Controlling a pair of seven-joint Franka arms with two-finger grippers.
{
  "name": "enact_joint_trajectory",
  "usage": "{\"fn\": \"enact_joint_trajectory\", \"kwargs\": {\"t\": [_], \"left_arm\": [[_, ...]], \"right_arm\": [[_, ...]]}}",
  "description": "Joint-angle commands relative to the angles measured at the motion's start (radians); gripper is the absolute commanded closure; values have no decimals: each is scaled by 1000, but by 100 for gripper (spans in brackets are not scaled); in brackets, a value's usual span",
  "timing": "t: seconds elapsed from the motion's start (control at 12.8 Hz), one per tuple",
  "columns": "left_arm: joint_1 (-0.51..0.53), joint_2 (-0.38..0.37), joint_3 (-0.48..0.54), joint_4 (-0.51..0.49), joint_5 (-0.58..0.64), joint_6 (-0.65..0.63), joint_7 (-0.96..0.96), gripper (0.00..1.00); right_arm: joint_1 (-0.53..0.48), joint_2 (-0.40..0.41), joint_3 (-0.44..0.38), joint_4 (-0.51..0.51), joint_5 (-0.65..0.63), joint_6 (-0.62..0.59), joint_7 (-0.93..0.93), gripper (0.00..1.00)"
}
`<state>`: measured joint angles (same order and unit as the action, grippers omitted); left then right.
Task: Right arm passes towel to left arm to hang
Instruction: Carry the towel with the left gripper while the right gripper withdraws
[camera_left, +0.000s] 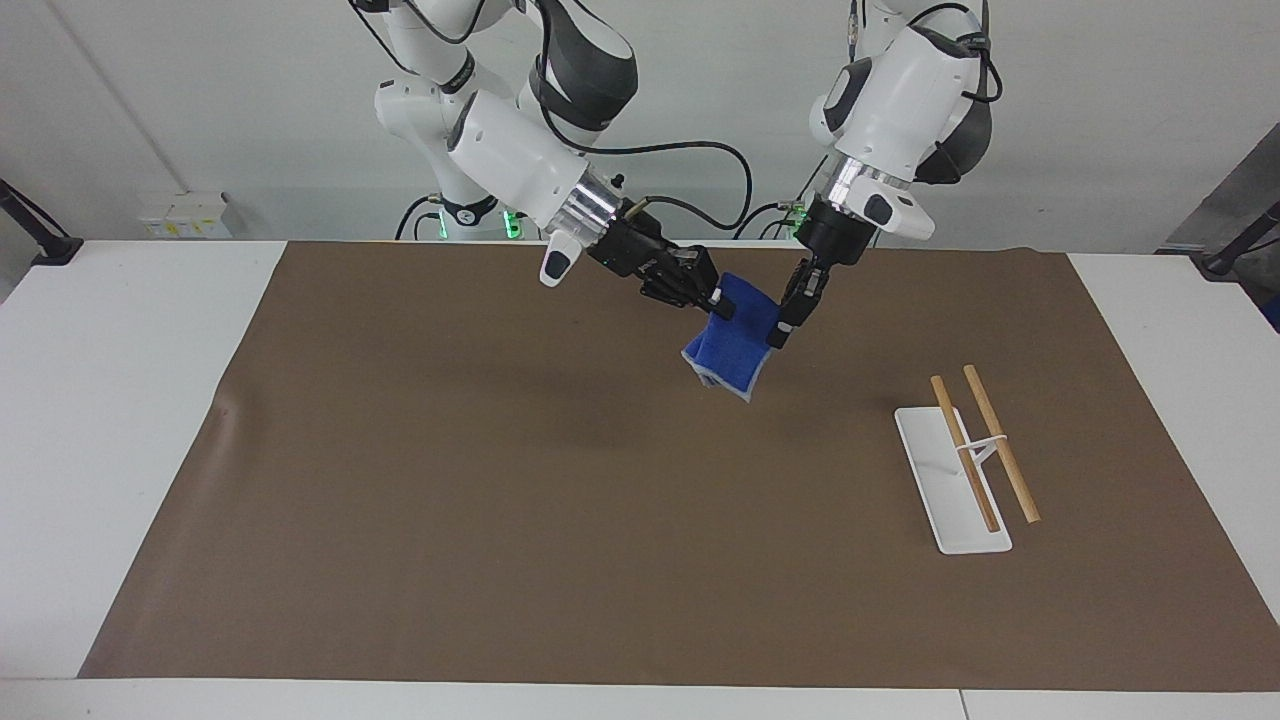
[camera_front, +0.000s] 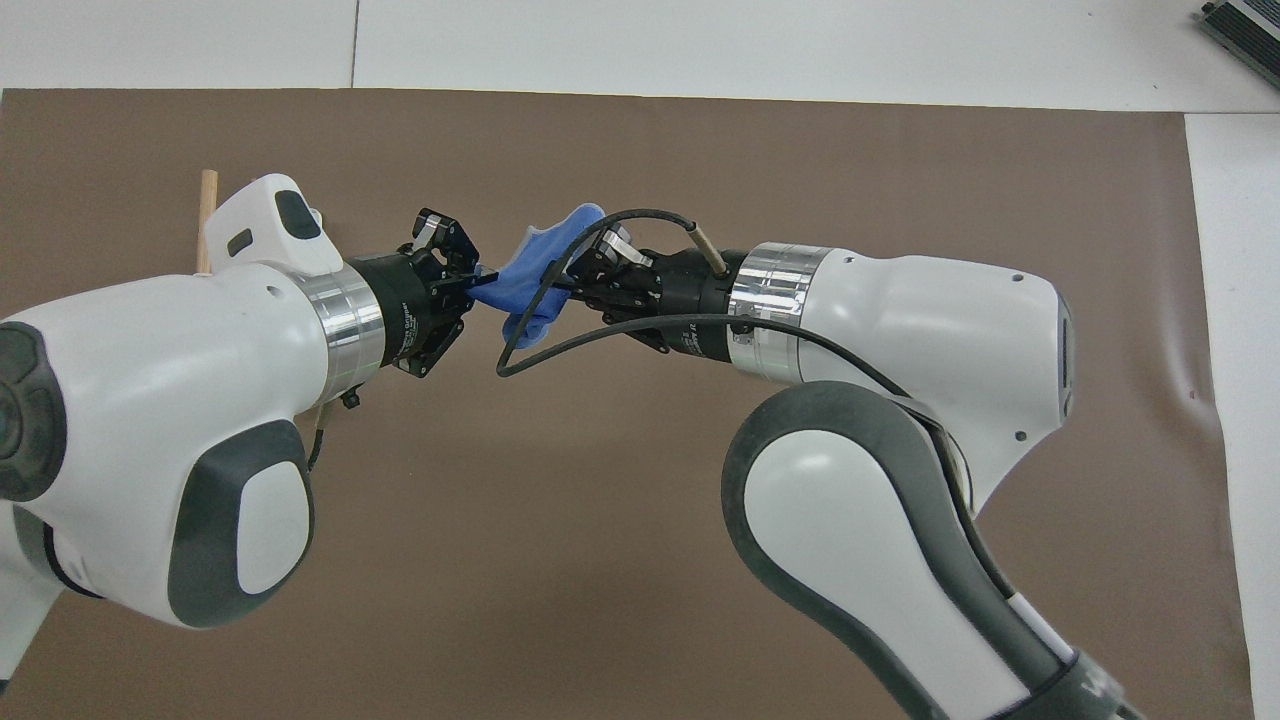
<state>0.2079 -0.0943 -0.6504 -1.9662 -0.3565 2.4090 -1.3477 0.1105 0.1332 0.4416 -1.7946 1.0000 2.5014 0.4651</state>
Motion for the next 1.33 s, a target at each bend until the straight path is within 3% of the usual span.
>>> {"fn": "enact_joint_trajectory", "kwargs": {"t": [0.0,0.08,0.23,0.47,0.63,0.78,0.86,1.02,1.09,1.25], "left_arm": [[25,-19,-5,-19,-21,-37,91,100],[27,-21,-2,-19,-21,-65,108,100],[36,-35,0,-35,-21,-87,156,100],[57,-41,5,-66,-21,-74,202,100],[59,-41,72,-86,-21,-74,274,100],[59,-39,154,-105,-21,-73,367,100],[61,-36,197,-108,-21,-73,404,100],[64,-15,279,-109,-21,-70,493,100],[65,-6,319,-111,-21,-70,516,100],[68,1,369,-131,-21,-45,548,100]], "right_arm": [[-8,-15,3,-12,2,-7,12,100],[-15,-18,3,-20,2,-18,14,100],[-34,-27,2,-26,0,-68,15,58],[-77,-72,0,-89,-44,-108,18,28],[-112,-121,0,-149,-133,-139,21,11],[-193,-153,0,-152,-205,-288,17,4],[-224,-168,0,-151,-307,-330,9,0],[-253,-205,0,-140,-589,-384,7,0],[-265,-207,-1,-119,-668,-445,4,0],[-281,-205,-3,-85,-719,-510,3,0]]}}
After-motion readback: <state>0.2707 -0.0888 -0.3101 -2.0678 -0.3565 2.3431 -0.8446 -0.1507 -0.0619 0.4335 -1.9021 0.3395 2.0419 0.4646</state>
